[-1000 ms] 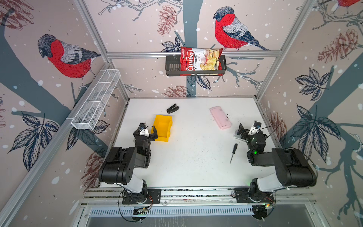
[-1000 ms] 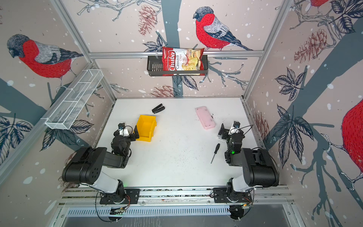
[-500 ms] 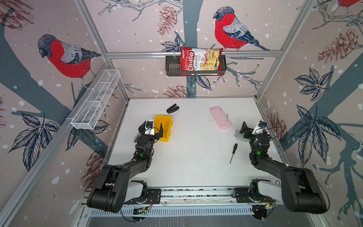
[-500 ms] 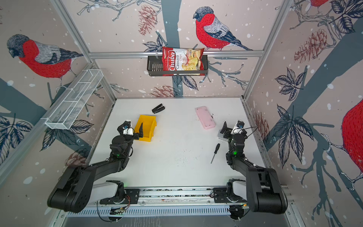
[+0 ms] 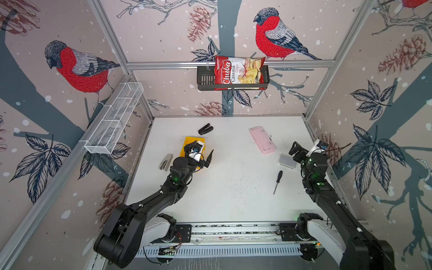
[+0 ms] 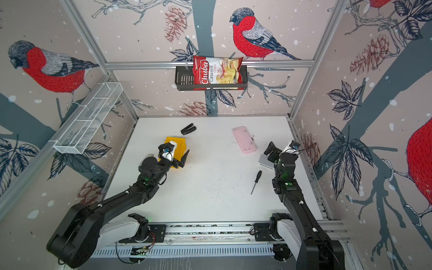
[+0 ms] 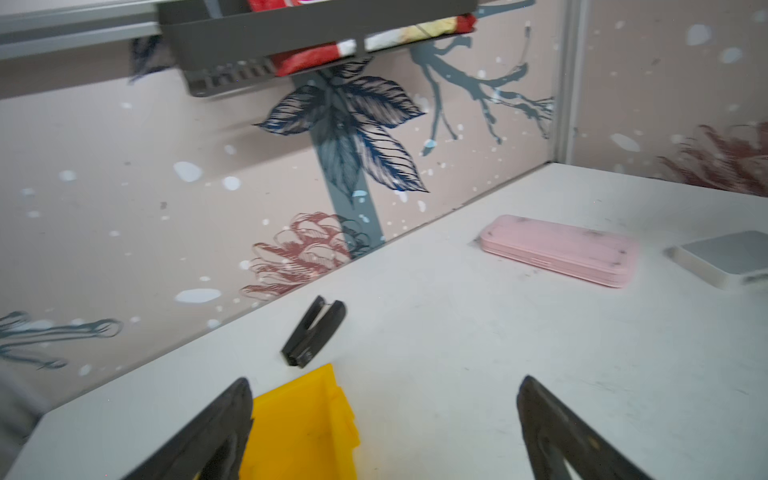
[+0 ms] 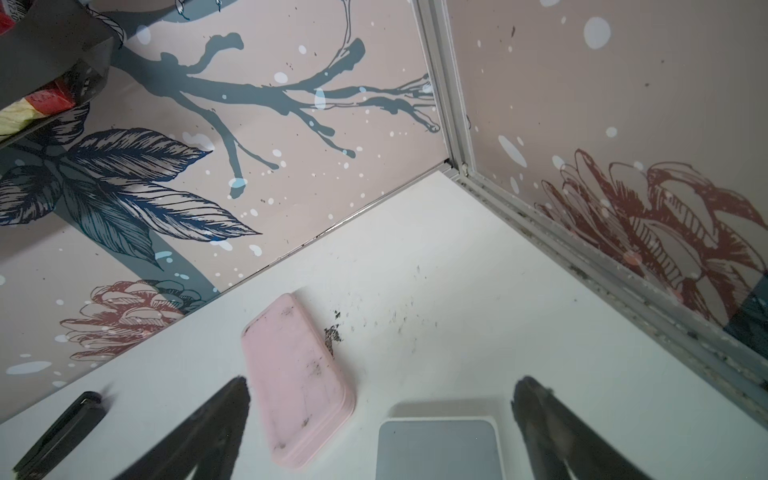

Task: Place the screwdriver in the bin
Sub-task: 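Reach the right gripper to the black-handled screwdriver while the left arm lifts forward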

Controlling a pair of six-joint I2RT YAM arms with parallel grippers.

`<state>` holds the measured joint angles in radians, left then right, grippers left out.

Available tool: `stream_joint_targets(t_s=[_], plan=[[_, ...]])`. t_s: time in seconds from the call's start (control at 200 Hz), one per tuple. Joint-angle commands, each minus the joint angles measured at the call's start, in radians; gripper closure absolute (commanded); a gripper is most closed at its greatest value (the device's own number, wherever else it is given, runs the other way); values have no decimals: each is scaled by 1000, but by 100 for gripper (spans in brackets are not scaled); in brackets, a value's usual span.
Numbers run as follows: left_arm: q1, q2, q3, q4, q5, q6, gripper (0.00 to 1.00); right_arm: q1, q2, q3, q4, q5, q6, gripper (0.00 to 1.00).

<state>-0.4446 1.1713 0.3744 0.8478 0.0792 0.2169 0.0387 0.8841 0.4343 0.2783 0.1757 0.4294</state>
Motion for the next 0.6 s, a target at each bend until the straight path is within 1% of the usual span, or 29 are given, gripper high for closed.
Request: stream_joint_targets(t_s=[0.0, 0.09, 0.165, 0.29, 0.375, 0.46, 0.54, 0.595], plan=[[-64, 33, 28, 3, 51, 12, 3, 1, -18, 43, -249, -55, 102, 0], [-125, 65, 53, 5, 119, 16, 3, 12, -29, 61, -324, -85, 110, 0], [-172, 88, 75, -5, 156, 15, 3, 45, -36, 69, -360, -87, 115, 0], [-230, 116, 99, -37, 243, 42, 3, 126, -28, 68, -398, -45, 152, 0], [-253, 135, 118, -86, 295, 68, 3, 193, -2, 62, -411, -11, 201, 0], [-267, 147, 131, -135, 338, 98, 3, 252, 41, 65, -439, 40, 278, 0], [-273, 156, 146, -179, 358, 124, 3, 269, 108, 87, -497, 47, 347, 0], [-275, 160, 155, -210, 375, 150, 3, 273, 161, 108, -541, 38, 368, 0]])
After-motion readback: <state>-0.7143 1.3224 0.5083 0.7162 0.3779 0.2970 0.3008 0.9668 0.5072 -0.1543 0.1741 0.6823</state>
